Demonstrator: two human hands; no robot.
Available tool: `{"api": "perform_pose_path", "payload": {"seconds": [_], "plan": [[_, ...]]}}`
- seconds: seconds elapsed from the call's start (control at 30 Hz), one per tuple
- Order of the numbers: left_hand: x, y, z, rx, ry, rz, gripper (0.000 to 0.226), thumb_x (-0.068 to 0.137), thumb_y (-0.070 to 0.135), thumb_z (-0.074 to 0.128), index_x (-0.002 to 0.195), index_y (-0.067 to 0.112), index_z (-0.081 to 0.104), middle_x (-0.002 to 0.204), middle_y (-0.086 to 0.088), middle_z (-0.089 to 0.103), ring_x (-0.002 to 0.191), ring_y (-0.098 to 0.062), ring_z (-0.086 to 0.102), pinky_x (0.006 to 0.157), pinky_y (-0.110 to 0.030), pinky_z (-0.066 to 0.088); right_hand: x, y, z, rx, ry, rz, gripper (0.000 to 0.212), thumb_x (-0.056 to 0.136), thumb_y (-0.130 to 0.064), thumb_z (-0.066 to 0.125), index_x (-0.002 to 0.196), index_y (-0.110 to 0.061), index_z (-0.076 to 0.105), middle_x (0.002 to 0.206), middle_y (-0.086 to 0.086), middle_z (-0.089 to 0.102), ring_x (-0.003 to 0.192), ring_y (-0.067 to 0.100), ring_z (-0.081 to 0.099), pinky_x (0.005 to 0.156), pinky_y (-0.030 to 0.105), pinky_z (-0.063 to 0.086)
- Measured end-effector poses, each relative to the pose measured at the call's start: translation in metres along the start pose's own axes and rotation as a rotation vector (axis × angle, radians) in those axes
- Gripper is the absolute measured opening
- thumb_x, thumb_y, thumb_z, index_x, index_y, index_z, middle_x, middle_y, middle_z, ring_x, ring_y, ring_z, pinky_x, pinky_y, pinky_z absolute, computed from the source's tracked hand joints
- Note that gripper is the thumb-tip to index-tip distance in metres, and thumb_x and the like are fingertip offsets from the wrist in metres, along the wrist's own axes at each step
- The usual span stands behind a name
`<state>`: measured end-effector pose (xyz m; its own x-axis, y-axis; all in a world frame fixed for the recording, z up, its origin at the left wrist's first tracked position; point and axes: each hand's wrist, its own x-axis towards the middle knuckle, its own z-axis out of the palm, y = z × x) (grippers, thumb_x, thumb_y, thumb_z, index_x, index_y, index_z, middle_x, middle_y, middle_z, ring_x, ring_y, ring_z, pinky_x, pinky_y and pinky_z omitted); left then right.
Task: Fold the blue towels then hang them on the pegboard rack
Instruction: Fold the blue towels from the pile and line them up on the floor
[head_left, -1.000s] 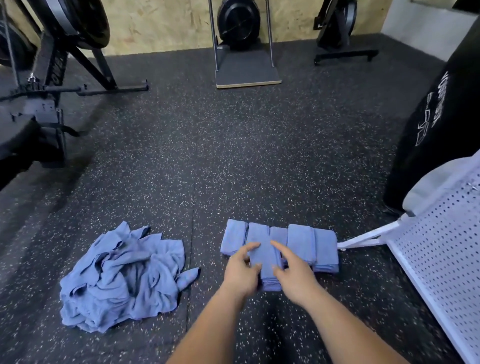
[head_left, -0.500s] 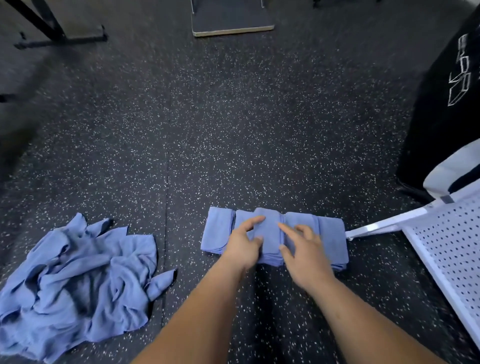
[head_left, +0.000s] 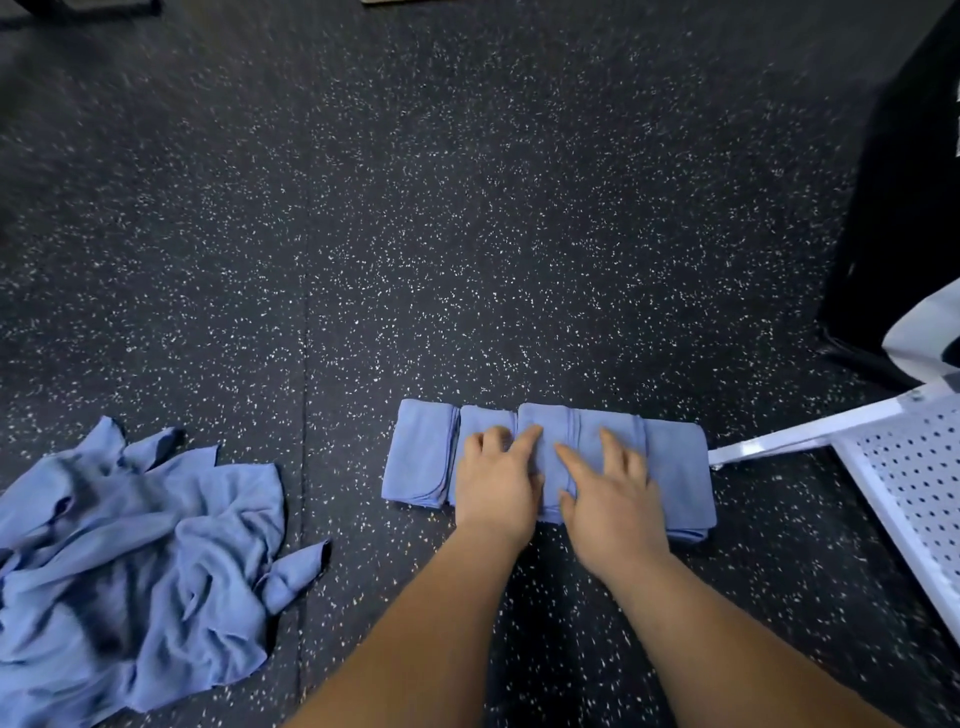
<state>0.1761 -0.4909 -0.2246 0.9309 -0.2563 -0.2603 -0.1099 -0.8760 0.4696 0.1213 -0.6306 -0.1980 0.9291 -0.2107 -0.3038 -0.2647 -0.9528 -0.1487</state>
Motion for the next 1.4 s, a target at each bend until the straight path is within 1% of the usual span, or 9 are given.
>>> {"api": "perform_pose_path", "payload": {"seconds": [0.1,0.27,0.43,0.63,0.87,1.03,1.1,1.23,1.4], "plan": [[0.005,-0.003,-0.001,0.066,-0.065,-0.013,0.058,0.104,0.041,0.053,0.16,0.042,0.034,0.146,-0.003,0.045,0.133,-0.029,0.035,0.113,-0.042,0.036,0.005,-0.002,-0.004,-0.028,-0.074,0.005,0.06,0.106,-0.048,0.047,0.161,-0.05,0.024,0.173,0.004,0.005,0.154,0.031,0.015,0.118,0.045,0.034],[0.001,-0.004,-0.012,0.043,-0.17,-0.005,0.07,0.104,0.046,0.055,0.165,0.042,0.022,0.149,-0.006,0.045,0.135,-0.03,0.038,0.115,-0.044,0.038,0.006,0.001,-0.02,0.0,-0.139,-0.008,0.059,0.107,-0.045,0.046,0.161,-0.052,0.023,0.174,0.003,0.006,0.155,0.031,0.014,0.119,0.045,0.034],[-0.024,-0.006,-0.04,-0.032,-0.174,0.0,0.073,0.102,0.049,0.058,0.166,0.039,0.023,0.155,-0.006,0.042,0.141,-0.03,0.038,0.118,-0.044,0.038,-0.013,0.003,-0.036,0.0,-0.118,-0.032,0.063,0.105,-0.044,0.052,0.161,-0.052,0.025,0.173,0.002,0.01,0.155,0.028,0.016,0.117,0.044,0.04],[-0.077,-0.017,-0.09,-0.01,-0.126,-0.088,0.075,0.102,0.049,0.058,0.167,0.032,0.023,0.16,-0.007,0.038,0.146,-0.032,0.035,0.116,-0.048,0.04,-0.042,-0.027,-0.064,-0.042,-0.145,-0.063,0.064,0.105,-0.045,0.049,0.164,-0.042,0.025,0.169,0.002,0.018,0.152,0.029,0.019,0.114,0.043,0.04],[-0.168,-0.073,-0.15,0.142,-0.061,-0.215,0.07,0.103,0.046,0.06,0.163,0.027,0.029,0.156,-0.013,0.04,0.143,-0.037,0.037,0.117,-0.05,0.04,-0.08,-0.107,-0.083,-0.043,-0.205,-0.222,0.068,0.104,-0.05,0.05,0.165,-0.037,0.024,0.166,0.006,0.026,0.149,0.032,0.024,0.115,0.046,0.042],[-0.245,-0.138,-0.187,0.196,0.001,-0.351,0.061,0.1,0.048,0.057,0.156,0.028,0.04,0.144,-0.01,0.049,0.137,-0.037,0.043,0.11,-0.048,0.044,-0.111,-0.185,-0.088,-0.029,-0.24,-0.385,0.069,0.103,-0.052,0.055,0.164,-0.036,0.027,0.166,0.008,0.029,0.152,0.034,0.026,0.118,0.045,0.038],[-0.277,-0.161,-0.204,0.181,0.023,-0.407,0.062,0.101,0.048,0.057,0.157,0.029,0.039,0.145,-0.009,0.047,0.136,-0.036,0.043,0.109,-0.047,0.045,-0.123,-0.215,-0.085,-0.047,-0.247,-0.439,0.072,0.101,-0.052,0.057,0.165,-0.037,0.026,0.165,0.01,0.03,0.151,0.035,0.028,0.12,0.047,0.037],[-0.33,-0.202,-0.23,0.129,0.1,-0.515,0.065,0.103,0.045,0.058,0.161,0.029,0.033,0.15,-0.007,0.044,0.137,-0.033,0.041,0.111,-0.045,0.043,-0.149,-0.27,-0.08,-0.091,-0.284,-0.529,0.07,0.102,-0.044,0.056,0.165,-0.037,0.025,0.161,0.009,0.031,0.144,0.035,0.034,0.114,0.047,0.042],[-0.354,-0.247,-0.242,0.078,0.171,-0.6,0.067,0.103,0.044,0.059,0.163,0.028,0.032,0.152,-0.006,0.044,0.139,-0.03,0.041,0.112,-0.043,0.044,-0.165,-0.332,-0.061,-0.128,-0.299,-0.652,0.071,0.102,-0.036,0.055,0.165,-0.036,0.023,0.161,0.006,0.029,0.144,0.033,0.032,0.114,0.047,0.043]]}}
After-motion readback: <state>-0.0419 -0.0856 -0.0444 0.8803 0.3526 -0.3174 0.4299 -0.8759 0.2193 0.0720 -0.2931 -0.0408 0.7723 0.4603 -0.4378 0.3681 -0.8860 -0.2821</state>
